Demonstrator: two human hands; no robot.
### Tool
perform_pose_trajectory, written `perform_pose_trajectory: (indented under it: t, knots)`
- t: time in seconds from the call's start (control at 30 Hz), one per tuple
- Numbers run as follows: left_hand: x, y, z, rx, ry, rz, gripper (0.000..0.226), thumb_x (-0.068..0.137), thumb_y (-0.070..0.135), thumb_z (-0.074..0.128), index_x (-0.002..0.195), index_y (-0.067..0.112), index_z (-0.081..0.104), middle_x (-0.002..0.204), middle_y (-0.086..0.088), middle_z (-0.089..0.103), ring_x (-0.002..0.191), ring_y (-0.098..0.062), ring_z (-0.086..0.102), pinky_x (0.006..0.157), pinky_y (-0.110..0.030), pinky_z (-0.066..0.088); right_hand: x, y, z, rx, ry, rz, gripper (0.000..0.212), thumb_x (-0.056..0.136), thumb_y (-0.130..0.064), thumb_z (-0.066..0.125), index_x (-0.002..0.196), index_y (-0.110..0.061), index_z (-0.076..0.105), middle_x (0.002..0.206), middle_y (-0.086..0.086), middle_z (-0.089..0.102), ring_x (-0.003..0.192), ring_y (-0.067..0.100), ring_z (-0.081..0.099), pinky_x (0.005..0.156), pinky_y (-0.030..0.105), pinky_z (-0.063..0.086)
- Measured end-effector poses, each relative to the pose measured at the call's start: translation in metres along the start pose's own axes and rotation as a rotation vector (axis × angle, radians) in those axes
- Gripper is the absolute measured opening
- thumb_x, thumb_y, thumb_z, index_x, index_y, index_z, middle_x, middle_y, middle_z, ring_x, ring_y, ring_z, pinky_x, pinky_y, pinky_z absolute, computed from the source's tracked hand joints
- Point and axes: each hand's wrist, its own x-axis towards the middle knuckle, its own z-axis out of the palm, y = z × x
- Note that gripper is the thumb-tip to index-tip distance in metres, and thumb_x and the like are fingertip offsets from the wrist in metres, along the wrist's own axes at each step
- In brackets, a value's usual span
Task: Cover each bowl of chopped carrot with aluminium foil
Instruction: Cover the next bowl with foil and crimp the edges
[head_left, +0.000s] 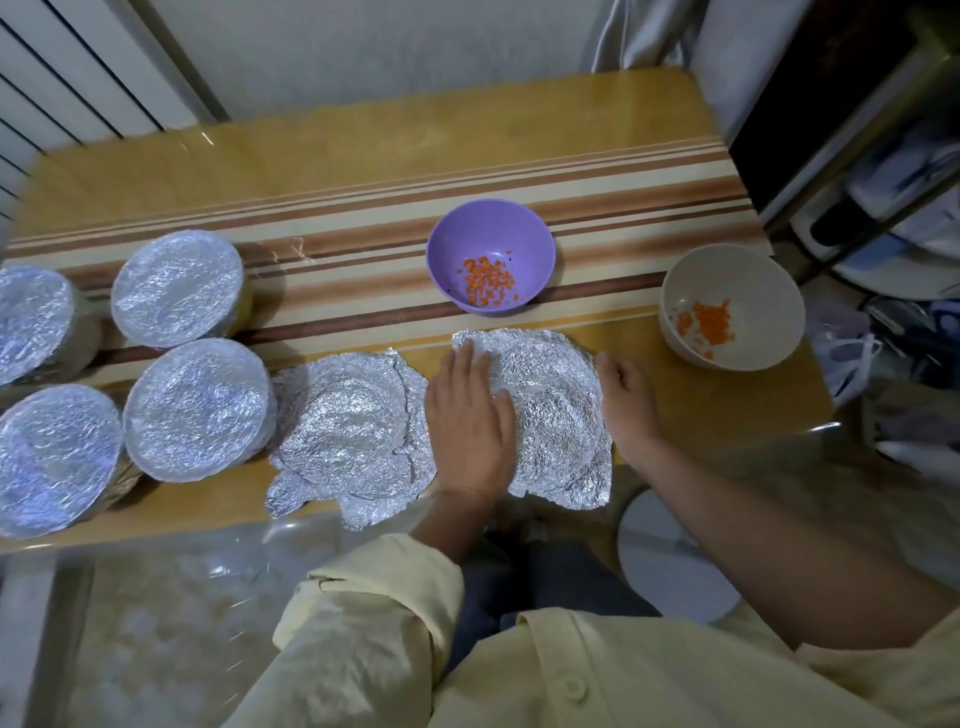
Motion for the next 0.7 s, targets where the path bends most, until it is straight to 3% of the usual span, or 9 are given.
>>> perform_pose_trajectory:
  t: [0.13, 0.2, 0.3, 0.37, 0.43, 0.5, 0.7]
  knots:
    - [-0.008, -0.004, 0.018, 0.097, -0.185, 0.019, 0.062, 0.101, 0.038, 0.027, 0.152, 0.004, 0.035, 0.162, -0.013, 0.027, 0.151, -0.032, 0.022, 0.12, -0.051, 0.015, -0.002, -0.003, -0.005, -0.125, 0.093, 0.021, 0.028, 0.1, -0.037, 0.042, 0.099, -0.011, 0.051, 0.078, -0.002, 0.054, 0.072, 0.015, 0.053, 0.065, 0.029, 0.036]
    - [-0.009, -0.007, 0.02, 0.115, -0.188, 0.02, 0.063, 0.101, 0.038, 0.027, 0.152, 0.003, 0.034, 0.162, -0.014, 0.027, 0.151, -0.033, 0.022, 0.12, -0.05, 0.013, -0.008, -0.007, -0.008, -0.218, 0.245, -0.188, 0.029, 0.099, -0.033, 0.043, 0.11, -0.007, 0.051, 0.097, 0.007, 0.058, 0.091, 0.027, 0.057, 0.077, 0.036, 0.043]
    - [-0.008, -0.005, 0.019, 0.145, -0.183, 0.062, 0.063, 0.101, 0.039, 0.028, 0.152, 0.002, 0.035, 0.161, -0.016, 0.028, 0.151, -0.033, 0.023, 0.119, -0.051, 0.013, -0.019, -0.017, 0.003, -0.452, 0.257, -0.581, 0.04, 0.097, -0.031, 0.039, 0.126, -0.005, 0.049, 0.13, 0.015, 0.051, 0.121, 0.031, 0.045, 0.101, 0.041, 0.033]
    - [-0.007, -0.003, 0.02, 0.148, -0.18, 0.07, 0.066, 0.099, 0.043, 0.03, 0.151, 0.003, 0.035, 0.162, -0.015, 0.027, 0.151, -0.032, 0.021, 0.121, -0.053, 0.012, -0.023, -0.022, 0.016, -0.638, 0.116, -0.642, 0.05, 0.099, -0.034, 0.031, 0.142, -0.009, 0.038, 0.154, 0.01, 0.028, 0.143, 0.024, 0.021, 0.113, 0.039, 0.016]
    - [-0.008, -0.002, 0.02, 0.12, -0.176, 0.055, 0.069, 0.098, 0.045, 0.031, 0.152, 0.003, 0.035, 0.162, -0.015, 0.027, 0.152, -0.031, 0.02, 0.122, -0.053, 0.011, -0.022, -0.016, 0.025, -0.818, 0.018, -0.624, 0.06, 0.1, -0.041, 0.02, 0.15, -0.009, 0.024, 0.159, 0.009, 0.011, 0.147, 0.02, 0.002, 0.117, 0.037, 0.001]
    - [-0.009, -0.003, 0.021, 0.066, -0.195, 0.039, 0.07, 0.098, 0.044, 0.03, 0.153, 0.002, 0.033, 0.163, -0.015, 0.025, 0.152, -0.031, 0.019, 0.121, -0.054, 0.014, -0.021, -0.009, 0.027, -0.912, -0.029, -0.581, 0.068, 0.097, -0.048, 0.011, 0.151, -0.006, 0.019, 0.159, 0.013, 0.01, 0.147, 0.022, 0.002, 0.117, 0.035, -0.005]
    - [-0.01, -0.01, 0.023, -0.157, -0.118, 0.044, 0.063, 0.101, 0.032, 0.032, 0.149, -0.009, 0.031, 0.159, -0.024, 0.027, 0.15, -0.036, 0.023, 0.122, -0.047, 0.019, -0.019, -0.005, 0.028, -0.793, -0.009, -0.566, 0.063, 0.098, -0.043, 0.017, 0.147, -0.005, 0.031, 0.153, 0.011, 0.032, 0.142, 0.022, 0.025, 0.115, 0.029, 0.011]
